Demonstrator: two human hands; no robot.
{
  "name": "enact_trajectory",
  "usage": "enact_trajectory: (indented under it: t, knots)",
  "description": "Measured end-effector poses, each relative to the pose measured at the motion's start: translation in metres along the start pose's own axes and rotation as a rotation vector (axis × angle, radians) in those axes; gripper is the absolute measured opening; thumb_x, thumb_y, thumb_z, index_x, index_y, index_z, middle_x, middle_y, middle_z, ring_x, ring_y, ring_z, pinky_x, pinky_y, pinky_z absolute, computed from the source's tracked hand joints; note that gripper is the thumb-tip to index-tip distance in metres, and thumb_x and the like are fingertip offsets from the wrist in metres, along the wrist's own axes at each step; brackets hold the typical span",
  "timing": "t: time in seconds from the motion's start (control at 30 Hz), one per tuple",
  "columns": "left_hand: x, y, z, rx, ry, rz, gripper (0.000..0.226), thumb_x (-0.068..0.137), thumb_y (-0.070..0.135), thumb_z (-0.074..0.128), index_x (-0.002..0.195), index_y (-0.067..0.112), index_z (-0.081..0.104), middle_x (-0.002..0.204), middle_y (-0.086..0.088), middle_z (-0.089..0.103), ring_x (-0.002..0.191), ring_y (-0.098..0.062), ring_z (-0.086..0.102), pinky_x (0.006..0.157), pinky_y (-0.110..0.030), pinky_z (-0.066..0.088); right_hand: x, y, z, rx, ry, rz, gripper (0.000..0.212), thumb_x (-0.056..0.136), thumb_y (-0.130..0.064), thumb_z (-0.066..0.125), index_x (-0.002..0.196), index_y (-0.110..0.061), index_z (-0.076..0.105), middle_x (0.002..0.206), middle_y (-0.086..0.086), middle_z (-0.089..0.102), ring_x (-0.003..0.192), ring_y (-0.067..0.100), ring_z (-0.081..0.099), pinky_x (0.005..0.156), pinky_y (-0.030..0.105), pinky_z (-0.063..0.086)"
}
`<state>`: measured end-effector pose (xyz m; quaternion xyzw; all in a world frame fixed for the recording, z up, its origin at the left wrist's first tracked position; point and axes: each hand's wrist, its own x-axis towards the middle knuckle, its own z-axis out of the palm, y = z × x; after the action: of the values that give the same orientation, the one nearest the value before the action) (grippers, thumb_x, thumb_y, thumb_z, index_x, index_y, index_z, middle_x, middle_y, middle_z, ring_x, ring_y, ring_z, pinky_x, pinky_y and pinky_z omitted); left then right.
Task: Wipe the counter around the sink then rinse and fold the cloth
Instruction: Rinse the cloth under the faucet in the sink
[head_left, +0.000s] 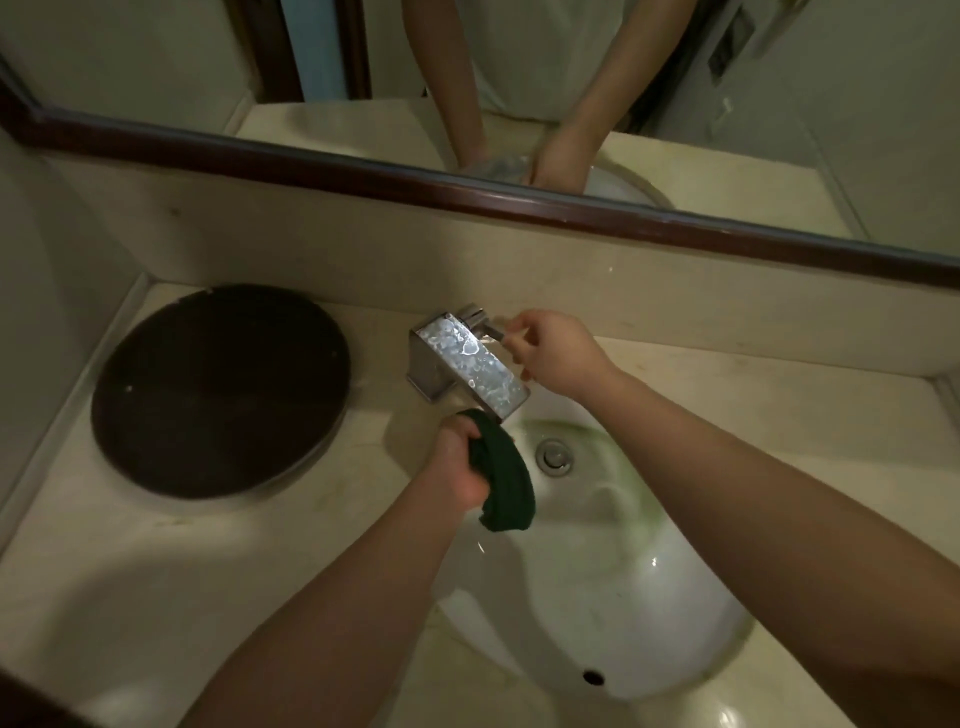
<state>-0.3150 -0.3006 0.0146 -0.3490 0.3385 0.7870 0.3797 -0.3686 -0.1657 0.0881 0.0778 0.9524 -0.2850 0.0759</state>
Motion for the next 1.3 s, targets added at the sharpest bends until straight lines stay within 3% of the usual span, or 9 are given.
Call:
enact_trajectory:
  t: [0.1, 0.33, 0.47, 0.6, 0.7, 0.83, 0.97, 1.13, 1.3]
  knots:
    - [0.007, 0.002, 0.011, 0.053, 0.032, 0.009, 0.017, 0.082, 0.010, 0.041, 0.088, 0.006, 0.057, 0.083, -0.015, 0.056, 0.082, -0.029, 0.055, 0.080, -0.038, 0.048, 0.008, -0.001, 0.006, -0.135, 0.039, -0.062, 0.016, 0.095, -0.021, 0.053, 0.098, -0.014, 0.067, 0.082, 0.008, 0.072, 0.074, 0.027, 0.069, 0.074, 0.033, 0.054]
    - [0.006, 0.001, 0.025, -0.018, -0.019, 0.062, 0.027, 0.090, 0.020, 0.047, 0.068, 0.013, 0.061, 0.066, -0.009, 0.055, 0.067, -0.023, 0.054, 0.069, -0.031, 0.045, 0.007, 0.003, 0.012, 0.074, 0.117, 0.018, 0.020, 0.098, -0.024, 0.049, 0.104, -0.017, 0.066, 0.083, 0.003, 0.070, 0.066, 0.020, 0.069, 0.063, 0.027, 0.049]
    - [0.008, 0.000, 0.023, -0.121, -0.044, 0.118, 0.034, 0.094, 0.028, 0.039, 0.084, 0.012, 0.067, 0.078, -0.011, 0.064, 0.078, -0.026, 0.059, 0.082, -0.036, 0.048, -0.025, 0.030, 0.044, 0.413, 0.308, 0.379, 0.036, 0.097, -0.042, 0.042, 0.111, -0.015, 0.061, 0.102, 0.003, 0.067, 0.093, 0.023, 0.063, 0.081, 0.034, 0.049]
    - [0.004, -0.003, 0.021, -0.103, -0.083, 0.108, 0.030, 0.087, 0.017, 0.039, 0.085, 0.006, 0.067, 0.083, -0.015, 0.067, 0.085, -0.033, 0.061, 0.081, -0.042, 0.050, -0.062, 0.059, 0.098, 0.971, 0.099, 0.896, 0.060, 0.084, -0.060, 0.039, 0.107, -0.012, 0.066, 0.107, 0.015, 0.071, 0.096, 0.031, 0.068, 0.082, 0.042, 0.055]
    - [-0.003, -0.005, 0.021, 0.017, -0.068, 0.095, 0.021, 0.088, 0.018, 0.049, 0.088, 0.004, 0.064, 0.084, -0.014, 0.061, 0.082, -0.030, 0.059, 0.078, -0.041, 0.051, -0.079, 0.057, 0.113, 1.302, 0.014, 1.054, 0.062, 0.082, -0.065, 0.037, 0.120, -0.023, 0.063, 0.116, 0.010, 0.070, 0.103, 0.027, 0.067, 0.078, 0.040, 0.055]
    - [0.008, -0.009, 0.021, 0.272, 0.109, 0.225, 0.031, 0.088, 0.022, 0.066, 0.115, 0.008, 0.057, 0.096, -0.014, 0.066, 0.083, -0.028, 0.065, 0.076, -0.040, 0.056, -0.082, 0.042, 0.114, 1.597, -0.045, 0.970, 0.062, 0.093, -0.061, 0.031, 0.119, -0.017, 0.066, 0.119, 0.013, 0.067, 0.113, 0.029, 0.060, 0.094, 0.038, 0.047]
    - [0.012, -0.008, 0.020, 0.251, 0.141, 0.309, 0.017, 0.085, 0.018, 0.055, 0.098, 0.012, 0.065, 0.098, -0.015, 0.070, 0.089, -0.032, 0.066, 0.082, -0.042, 0.054, -0.079, 0.033, 0.119, 1.525, -0.041, 1.016, 0.059, 0.086, -0.065, 0.038, 0.117, -0.023, 0.066, 0.123, 0.008, 0.065, 0.121, 0.030, 0.054, 0.112, 0.053, 0.029]
    - [0.011, -0.010, 0.023, 0.071, 0.052, 0.279, 0.023, 0.081, 0.026, 0.056, 0.085, 0.013, 0.075, 0.095, -0.010, 0.074, 0.092, -0.025, 0.070, 0.085, -0.041, 0.054, -0.071, 0.025, 0.115, 1.929, 0.100, 0.860, 0.043, 0.097, -0.045, 0.044, 0.112, -0.014, 0.069, 0.112, 0.011, 0.071, 0.110, 0.026, 0.063, 0.101, 0.039, 0.047]
    - [0.015, -0.006, 0.024, 0.011, 0.138, 0.411, 0.010, 0.072, 0.014, 0.059, 0.080, 0.009, 0.063, 0.085, -0.014, 0.063, 0.080, -0.028, 0.061, 0.073, -0.037, 0.051, -0.056, 0.031, 0.121, 1.656, 0.252, 0.838, 0.031, 0.095, -0.017, 0.056, 0.120, 0.000, 0.062, 0.105, 0.017, 0.069, 0.091, 0.027, 0.068, 0.088, 0.042, 0.055]
